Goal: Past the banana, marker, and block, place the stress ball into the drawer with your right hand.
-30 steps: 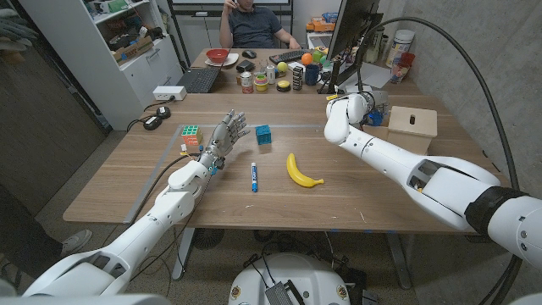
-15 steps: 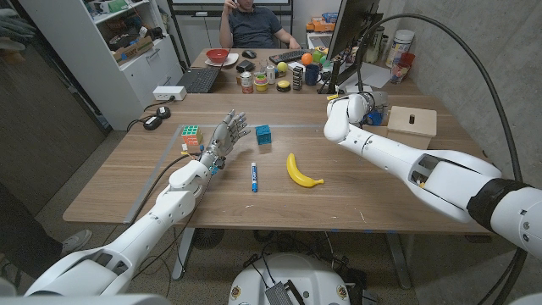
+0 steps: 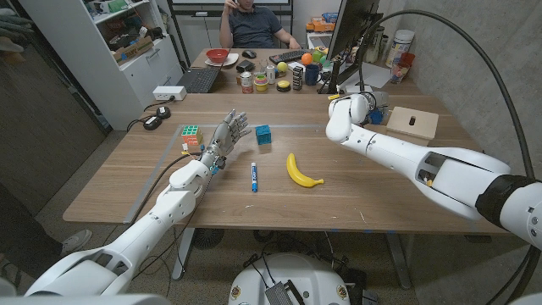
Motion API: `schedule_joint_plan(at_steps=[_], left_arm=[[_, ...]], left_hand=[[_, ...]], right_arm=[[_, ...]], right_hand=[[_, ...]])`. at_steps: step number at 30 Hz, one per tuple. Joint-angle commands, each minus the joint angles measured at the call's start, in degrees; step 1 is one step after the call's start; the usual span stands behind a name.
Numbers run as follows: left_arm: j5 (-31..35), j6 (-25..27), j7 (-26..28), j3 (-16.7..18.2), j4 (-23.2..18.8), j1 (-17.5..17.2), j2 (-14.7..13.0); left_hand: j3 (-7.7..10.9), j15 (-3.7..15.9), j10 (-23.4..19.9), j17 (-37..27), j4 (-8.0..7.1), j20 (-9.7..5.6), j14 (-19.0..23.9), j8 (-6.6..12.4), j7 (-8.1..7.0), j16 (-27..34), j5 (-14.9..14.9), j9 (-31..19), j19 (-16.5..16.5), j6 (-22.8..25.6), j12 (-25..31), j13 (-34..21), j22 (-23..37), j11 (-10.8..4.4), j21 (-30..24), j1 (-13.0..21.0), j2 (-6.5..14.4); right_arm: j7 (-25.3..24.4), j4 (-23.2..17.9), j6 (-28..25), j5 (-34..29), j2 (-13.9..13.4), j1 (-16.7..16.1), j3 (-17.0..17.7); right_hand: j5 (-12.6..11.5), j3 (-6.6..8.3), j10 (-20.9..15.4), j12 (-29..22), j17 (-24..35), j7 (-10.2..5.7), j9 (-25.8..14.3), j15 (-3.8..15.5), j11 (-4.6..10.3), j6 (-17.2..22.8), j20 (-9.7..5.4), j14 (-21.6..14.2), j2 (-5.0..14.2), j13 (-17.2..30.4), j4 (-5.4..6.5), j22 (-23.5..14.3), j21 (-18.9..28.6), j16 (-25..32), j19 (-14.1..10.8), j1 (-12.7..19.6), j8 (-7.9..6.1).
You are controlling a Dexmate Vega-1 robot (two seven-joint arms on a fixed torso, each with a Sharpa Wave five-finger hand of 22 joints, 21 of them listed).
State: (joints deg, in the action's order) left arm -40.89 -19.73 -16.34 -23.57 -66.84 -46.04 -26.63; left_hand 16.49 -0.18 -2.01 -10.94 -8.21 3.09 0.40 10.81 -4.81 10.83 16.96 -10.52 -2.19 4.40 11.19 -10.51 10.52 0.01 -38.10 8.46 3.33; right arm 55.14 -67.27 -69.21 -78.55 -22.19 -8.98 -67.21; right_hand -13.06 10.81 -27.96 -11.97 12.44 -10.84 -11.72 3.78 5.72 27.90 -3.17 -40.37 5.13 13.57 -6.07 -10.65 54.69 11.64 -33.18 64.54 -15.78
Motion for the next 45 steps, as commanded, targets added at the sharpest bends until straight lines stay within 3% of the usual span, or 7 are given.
schedule_joint_plan(at_steps=[1,6,17,21,29,45], left_arm=[[0.0,0.0,0.2,0.0,-1.0,-0.6,-0.4],[0.0,0.0,0.2,0.1,-1.4,-0.8,-0.5],[-0.2,0.0,0.3,0.2,-2.2,-1.3,-0.9],[-0.2,0.0,0.3,0.3,-2.5,-1.5,-1.1],[-0.3,0.0,0.3,0.4,-3.0,-2.0,-1.4],[-0.5,-0.1,0.3,0.6,-3.6,-2.6,-1.8]], left_hand=[[-0.11,-0.37,-0.3,-0.2,0.01,0.48,0.3,0.35,-0.08,0.3,0.3,-0.2,0.1,0.3,0.3,-0.3,0.1,0.2,0.4,-0.3,0.0],[-0.19,-0.43,-0.3,-0.2,0.01,0.48,0.3,0.54,0.08,0.3,0.3,-0.2,0.0,0.8,0.3,-0.2,0.1,0.19,0.4,-0.3,0.0],[-0.31,-0.43,-0.4,-0.2,0.0,0.55,0.3,0.62,0.36,0.3,0.4,-0.2,0.1,1.1,0.4,-0.2,0.1,0.16,0.5,-0.4,0.0],[-0.34,-0.36,-0.4,-0.2,0.01,0.56,0.3,0.61,0.39,0.3,0.4,-0.2,0.1,1.2,0.4,-0.2,0.1,0.14,0.5,-0.4,0.0],[-0.42,-0.37,-0.3,-0.2,0.02,0.57,0.3,0.61,0.47,0.3,0.5,-0.2,0.1,1.3,0.3,-0.2,0.1,0.14,0.6,-0.5,0.0],[-0.55,-0.33,-0.4,-0.1,0.04,0.56,0.4,0.55,0.4,0.3,0.6,-0.2,0.2,1.3,0.4,-0.2,0.1,0.14,0.7,-0.5,0.1]], right_arm=[[1.0,-3.3,-1.9,3.4,-2.4,1.2,-2.8],[1.4,-4.2,-2.6,3.9,-3.0,1.6,-3.7],[2.1,-5.8,-4.5,4.2,-4.0,2.3,-5.7],[2.6,-5.6,-5.6,2.3,-3.9,2.6,-7.3],[-0.6,-9.6,-5.4,1.1,-5.6,0.5,-5.6],[-5.2,-16.3,-2.7,-0.9,-7.5,-3.3,-0.1]], right_hand=[[-0.5,-1.28,2.8,0.4,0.3,-0.44,-0.1,8.84,0.39,-4.4,-9.37,1.3,-1.32,-0.3,0.44,0.0,0.5,-0.1,0.2,-0.9,2.89],[-0.8,-2.57,5.5,0.5,0.4,-0.96,-0.1,8.77,0.59,-7.7,-9.2,2.2,-1.92,-0.6,0.86,0.2,0.5,0.0,0.2,-1.9,4.56],[-1.2,-4.64,9.7,0.7,0.5,-1.12,-0.1,8.39,0.83,-10.3,-9.01,4.8,-3.08,-1.0,1.71,0.4,0.1,-0.5,0.1,-4.2,5.01],[-1.8,-6.47,11.3,0.1,0.6,-1.7,-0.1,7.95,1.02,-10.6,-8.65,10.2,-3.91,-1.2,2.61,0.7,-0.8,-1.1,-0.1,-6.3,4.62],[-2.3,-6.8,10.1,-0.8,1.0,-1.71,-0.1,8.39,0.86,-8.5,-8.9,11.9,-3.65,-1.3,2.54,0.9,-1.5,-0.7,-0.4,-6.3,3.82],[-2.9,-7.92,7.4,-2.2,1.5,-1.73,-0.1,8.3,0.57,-3.8,-8.03,11.4,-3.62,-1.5,2.95,1.1,-3.6,0.5,-0.4,-7.3,2.69]])
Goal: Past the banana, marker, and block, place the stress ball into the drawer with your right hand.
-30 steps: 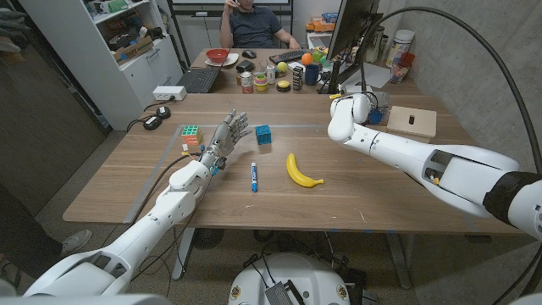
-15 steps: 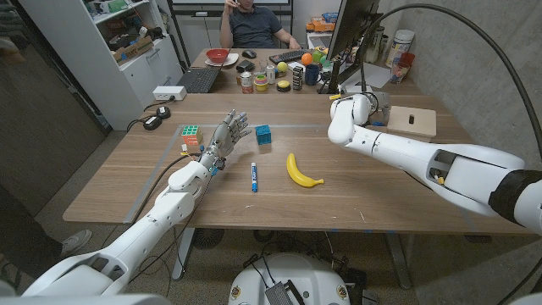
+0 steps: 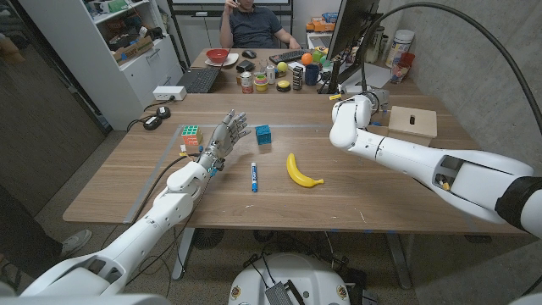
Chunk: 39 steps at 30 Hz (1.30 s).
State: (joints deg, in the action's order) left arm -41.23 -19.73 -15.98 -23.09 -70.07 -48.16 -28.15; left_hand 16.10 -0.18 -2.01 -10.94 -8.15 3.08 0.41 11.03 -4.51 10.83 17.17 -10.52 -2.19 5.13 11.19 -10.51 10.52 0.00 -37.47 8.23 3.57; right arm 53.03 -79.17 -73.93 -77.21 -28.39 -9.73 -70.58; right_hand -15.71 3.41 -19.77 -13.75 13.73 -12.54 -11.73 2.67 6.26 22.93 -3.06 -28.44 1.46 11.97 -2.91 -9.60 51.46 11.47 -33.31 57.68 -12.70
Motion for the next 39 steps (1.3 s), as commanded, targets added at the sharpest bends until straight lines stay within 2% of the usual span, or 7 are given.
schedule_joint_plan(at_steps=[1,7,12,13,26,31,39], left_arm=[[-0.2,-0.1,-0.1,0.1,-0.4,-0.5,-0.3],[-0.3,-0.2,-0.2,0.2,-0.7,-0.7,-0.5],[-0.5,-0.2,-0.4,0.3,-0.7,-0.8,-0.7],[-0.5,-0.2,-0.4,0.3,-0.6,-0.8,-0.7],[-0.8,-0.4,-1.5,0.5,1.0,-0.5,-0.7],[-0.9,-0.5,-2.0,0.5,1.8,-0.1,-0.7],[-0.9,-0.7,-2.8,0.5,3.1,0.5,-0.4]], left_hand=[[-0.16,-0.31,-0.3,-0.1,-0.03,0.6,0.4,0.33,0.12,0.3,0.3,-0.2,0.2,0.6,0.4,-0.2,0.1,0.18,0.1,-0.3,-0.2],[-0.21,-0.33,-0.5,-0.1,-0.01,0.47,0.3,0.3,0.12,0.3,0.4,-0.2,0.2,0.6,0.4,-0.2,0.1,0.27,0.1,-0.3,-0.1],[-0.25,-0.32,-0.3,-0.1,0.0,0.44,0.3,0.28,0.11,0.3,0.4,-0.2,0.2,0.5,0.3,-0.2,0.1,0.38,0.1,-0.3,-0.1],[-0.26,-0.36,-0.3,-0.1,0.0,0.52,0.3,0.28,0.1,0.3,0.4,-0.2,0.3,0.5,0.3,-0.2,0.1,0.33,0.1,-0.3,-0.1],[-0.36,-0.41,-0.4,-0.1,0.02,0.62,0.4,0.24,0.09,0.3,0.5,-0.2,0.3,0.6,0.4,-0.2,0.1,0.15,0.3,-0.4,-0.1],[-0.4,-0.41,-0.5,-0.1,0.03,0.7,0.4,0.25,0.19,0.3,0.5,-0.2,0.3,0.6,0.4,-0.2,0.1,0.16,0.3,-0.4,-0.1],[-0.47,-0.39,-0.5,-0.1,0.04,0.62,0.4,0.22,0.17,0.3,0.6,-0.2,0.3,0.6,0.4,-0.2,0.1,0.2,0.4,-0.4,-0.1]], right_arm=[[-3.4,-4.7,2.2,-2.3,-1.3,-2.9,3.9],[-4.3,-5.0,3.2,-4.2,-0.5,-4.3,6.3],[-7.8,-6.5,4.2,-2.9,0.0,-6.3,9.6],[-8.5,-6.9,4.6,-2.6,-0.1,-6.7,10.1],[-10.8,-6.6,6.6,-3.6,0.9,-7.7,12.7],[-11.1,-7.2,7.4,-2.5,1.1,-7.8,13.9],[-15.7,-9.3,8.3,2.1,1.1,-8.8,16.4]], right_hand=[[-0.3,-0.56,-1.0,-0.5,0.2,-0.05,-0.1,9.47,0.02,1.4,-8.01,-0.6,0.05,0.1,-0.22,0.1,-0.5,0.7,-0.2,-0.4,-0.42],[-0.4,-0.65,-1.2,-0.6,0.3,-0.08,-0.1,9.62,-0.02,2.1,-7.94,-0.6,0.12,0.1,-0.27,0.2,-1.1,0.8,-0.1,-0.3,-0.48],[-0.6,-0.77,-1.7,-0.8,0.3,-0.04,-0.1,9.56,-0.06,3.2,-8.03,-0.6,0.23,0.0,-0.28,0.2,-1.9,0.8,0.1,-0.3,-0.66],[-0.6,-0.84,-2.3,-1.1,0.3,0.33,-0.2,9.58,-0.1,4.6,-8.02,-0.5,0.35,0.0,-0.26,0.2,-2.4,0.8,0.3,-0.3,-1.09],[-0.9,-1.08,-3.1,-1.3,0.3,0.6,-0.4,9.73,-0.11,7.8,-7.64,-0.6,0.8,0.0,-0.28,0.2,-4.4,0.9,1.1,-0.2,-1.8],[-1.0,-1.19,-3.0,-1.2,0.2,0.65,-0.4,9.29,-0.14,8.0,-6.84,0.7,0.99,0.0,-0.27,0.3,-5.9,0.4,2.8,-0.2,-1.66],[-1.1,-1.37,-2.7,-0.9,0.1,0.7,-0.5,8.97,-0.01,8.4,-5.27,2.0,1.39,-0.1,-0.15,0.3,-7.9,0.1,5.0,-0.3,-1.48]])
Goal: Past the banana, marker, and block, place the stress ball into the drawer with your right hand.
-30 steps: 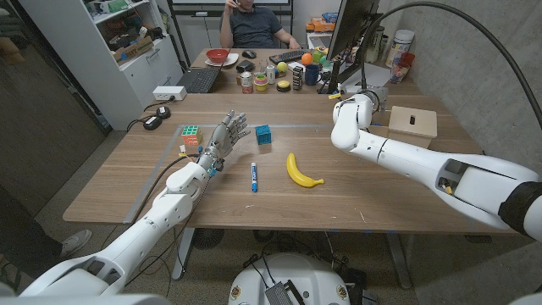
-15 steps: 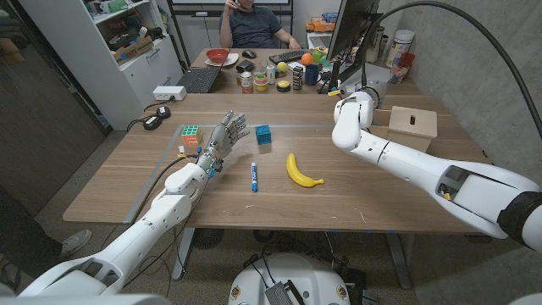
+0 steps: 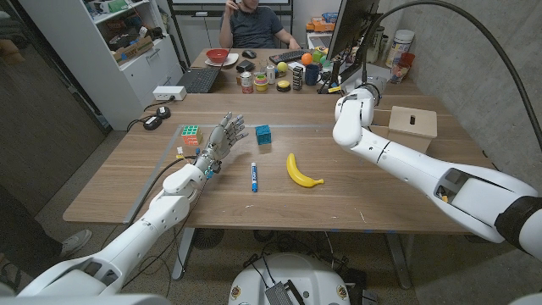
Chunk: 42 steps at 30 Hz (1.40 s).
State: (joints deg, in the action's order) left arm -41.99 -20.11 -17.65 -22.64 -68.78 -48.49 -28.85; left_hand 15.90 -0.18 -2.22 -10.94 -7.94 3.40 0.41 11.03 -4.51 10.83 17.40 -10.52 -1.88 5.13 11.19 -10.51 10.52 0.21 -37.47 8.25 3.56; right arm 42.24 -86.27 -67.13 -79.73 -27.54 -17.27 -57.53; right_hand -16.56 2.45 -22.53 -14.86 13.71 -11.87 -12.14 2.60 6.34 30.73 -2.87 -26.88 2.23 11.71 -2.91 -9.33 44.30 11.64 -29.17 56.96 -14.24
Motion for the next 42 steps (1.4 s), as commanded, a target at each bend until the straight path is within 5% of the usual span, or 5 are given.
schedule_joint_plan(at_steps=[1,16,28,42], left_arm=[[-0.1,-0.4,-1.2,0.0,2.1,0.9,0.4],[-0.4,-0.7,-2.4,0.2,4.2,2.0,0.9],[-0.7,-0.9,-2.9,0.5,4.7,2.2,1.1],[-1.2,-0.9,-3.0,0.9,3.9,1.5,0.7]], left_hand=[[-0.28,-0.35,-0.3,-0.1,-0.17,0.31,0.4,0.21,0.14,0.3,0.3,-0.2,0.0,0.6,0.4,-0.2,0.1,0.01,0.4,-0.4,-0.1],[-0.41,-0.44,-0.3,-0.1,-0.15,0.33,0.4,0.18,0.17,0.3,0.4,-0.2,-0.1,0.6,0.4,-0.2,0.1,0.05,0.5,-0.4,-0.1],[-0.5,-0.4,-0.3,-0.1,-0.14,0.25,0.3,0.18,0.18,0.2,0.5,-0.2,0.0,0.6,0.4,-0.2,0.1,-0.02,0.6,-0.5,0.0],[-0.62,-0.39,-0.3,-0.1,-0.13,0.25,0.3,0.19,0.25,0.3,0.5,-0.2,0.0,0.7,0.4,-0.2,0.1,-0.08,0.7,-0.5,0.0]], right_arm=[[-5.9,-2.7,1.6,5.6,0.2,-1.6,3.8],[-13.3,-5.6,0.1,13.2,-0.9,-1.0,4.3],[-26.6,-12.9,1.8,25.9,-2.7,-4.2,9.9],[-34.1,-18.0,-0.1,36.3,-5.7,-3.6,9.7]], right_hand=[[-0.3,-0.43,0.1,0.2,0.1,0.01,-0.1,9.1,-0.06,0.7,-5.4,0.6,0.64,0.2,-0.15,0.0,-0.9,-0.1,1.0,0.4,0.06],[-0.4,-0.58,0.1,0.4,-0.2,0.3,-0.2,8.92,-0.23,1.5,-4.72,1.1,1.07,0.1,-0.11,0.0,-2.4,-0.1,1.4,0.4,0.07],[-0.5,-0.76,0.2,0.5,-0.3,0.64,-0.2,8.85,-0.27,1.8,-4.76,1.4,1.21,0.1,-0.12,0.0,-3.4,0.0,1.3,0.4,0.16],[-0.5,-0.95,-0.1,0.5,-0.5,0.74,-0.2,8.59,-0.38,2.0,-5.04,1.4,1.4,0.0,-0.07,0.0,-4.1,0.1,0.7,0.4,0.31]])
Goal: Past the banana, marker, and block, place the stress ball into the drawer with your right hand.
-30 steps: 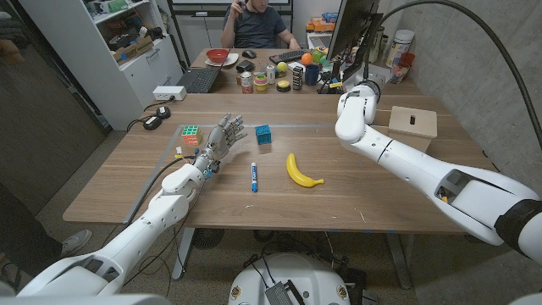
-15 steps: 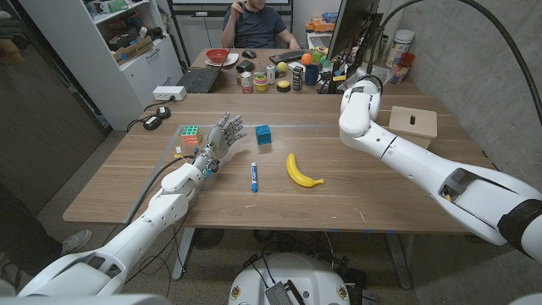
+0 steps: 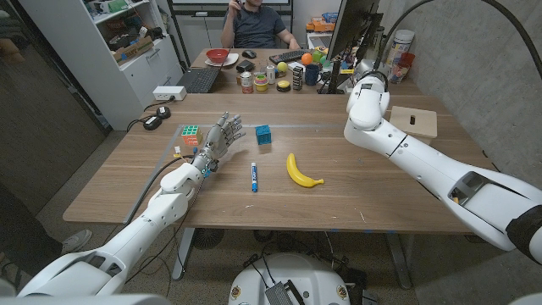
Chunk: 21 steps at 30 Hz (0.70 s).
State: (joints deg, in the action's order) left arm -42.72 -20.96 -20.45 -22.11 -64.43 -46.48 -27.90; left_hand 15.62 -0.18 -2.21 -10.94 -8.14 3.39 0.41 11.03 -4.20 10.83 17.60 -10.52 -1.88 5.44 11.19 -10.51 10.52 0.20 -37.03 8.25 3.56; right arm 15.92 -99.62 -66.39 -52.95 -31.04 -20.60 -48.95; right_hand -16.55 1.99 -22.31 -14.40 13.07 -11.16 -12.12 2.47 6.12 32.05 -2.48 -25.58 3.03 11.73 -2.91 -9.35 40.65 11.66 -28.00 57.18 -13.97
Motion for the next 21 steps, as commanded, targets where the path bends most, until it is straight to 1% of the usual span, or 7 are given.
schedule_joint_plan(at_steps=[1,7,12,14,21], left_arm=[[-0.5,0.0,-0.2,0.4,-0.4,-0.5,-0.3],[-0.5,-0.2,-0.3,0.6,-0.6,-0.7,-0.5],[-0.7,-0.2,-0.4,0.7,-0.8,-0.9,-0.6],[-0.8,-0.2,-0.5,0.8,-0.9,-1.0,-0.7],[-0.9,-0.7,-0.7,1.0,-1.0,-1.3,-0.8]], left_hand=[[-0.35,-0.38,-0.3,-0.1,0.08,0.28,0.3,0.18,-0.06,0.3,0.3,-0.2,0.1,0.4,0.4,-0.2,0.1,-0.07,0.3,-0.5,0.0],[-0.39,-0.33,-0.4,-0.1,0.08,0.3,0.4,0.16,-0.09,0.3,0.4,-0.2,0.1,0.4,0.4,-0.2,0.1,-0.11,0.3,-0.5,0.0],[-0.41,-0.39,-0.4,-0.1,0.08,0.29,0.4,0.16,-0.08,0.3,0.4,-0.2,0.1,0.4,0.4,-0.2,0.1,0.03,0.3,-0.5,0.1],[-0.43,-0.38,-0.4,-0.1,0.08,0.33,0.4,0.16,-0.09,0.3,0.4,-0.2,0.1,0.4,0.4,-0.2,0.1,0.05,0.4,-0.5,0.1],[-0.48,-0.44,-0.4,-0.1,0.09,0.33,0.4,0.2,-0.02,0.3,0.4,-0.2,0.1,0.5,0.4,-0.2,0.1,-0.02,0.4,-0.5,0.1]], right_arm=[[-8.2,-4.7,-1.1,10.1,-2.4,0.0,0.8],[-11.6,-6.6,-0.5,14.9,-3.3,-0.1,1.7],[-15.8,-8.2,1.4,20.1,-3.4,-1.7,4.8],[-17.0,-8.6,1.9,21.9,-3.6,-2.0,5.5],[-19.8,-9.8,1.3,25.3,-4.6,-1.0,4.9]], right_hand=[[-0.5,-0.5,-0.3,0.0,0.1,0.01,-0.2,8.7,-0.17,0.7,-5.36,0.1,0.6,0.0,-0.06,0.0,-0.4,0.1,-0.4,0.1,0.05],[-0.5,-0.63,-0.4,0.0,0.1,0.05,-0.2,8.67,-0.21,0.6,-5.28,-0.2,0.63,0.0,0.01,-0.1,-0.5,0.2,-1.0,0.0,0.19],[-0.5,-0.77,-0.5,0.0,0.0,0.04,-0.2,8.67,-0.32,0.6,-5.14,-0.2,0.58,0.0,0.04,-0.1,-0.8,0.2,-1.3,-0.1,0.25],[-0.5,-0.81,-0.6,0.0,0.0,0.04,-0.2,8.68,-0.4,0.6,-5.06,-0.3,0.55,0.0,0.05,-0.1,-0.8,0.2,-1.3,-0.2,0.28],[-0.5,-0.91,-0.6,0.1,0.0,0.11,-0.3,8.52,-0.47,0.6,-4.99,-0.4,0.57,0.0,0.06,-0.1,-1.2,0.3,-1.2,-0.2,0.34]])
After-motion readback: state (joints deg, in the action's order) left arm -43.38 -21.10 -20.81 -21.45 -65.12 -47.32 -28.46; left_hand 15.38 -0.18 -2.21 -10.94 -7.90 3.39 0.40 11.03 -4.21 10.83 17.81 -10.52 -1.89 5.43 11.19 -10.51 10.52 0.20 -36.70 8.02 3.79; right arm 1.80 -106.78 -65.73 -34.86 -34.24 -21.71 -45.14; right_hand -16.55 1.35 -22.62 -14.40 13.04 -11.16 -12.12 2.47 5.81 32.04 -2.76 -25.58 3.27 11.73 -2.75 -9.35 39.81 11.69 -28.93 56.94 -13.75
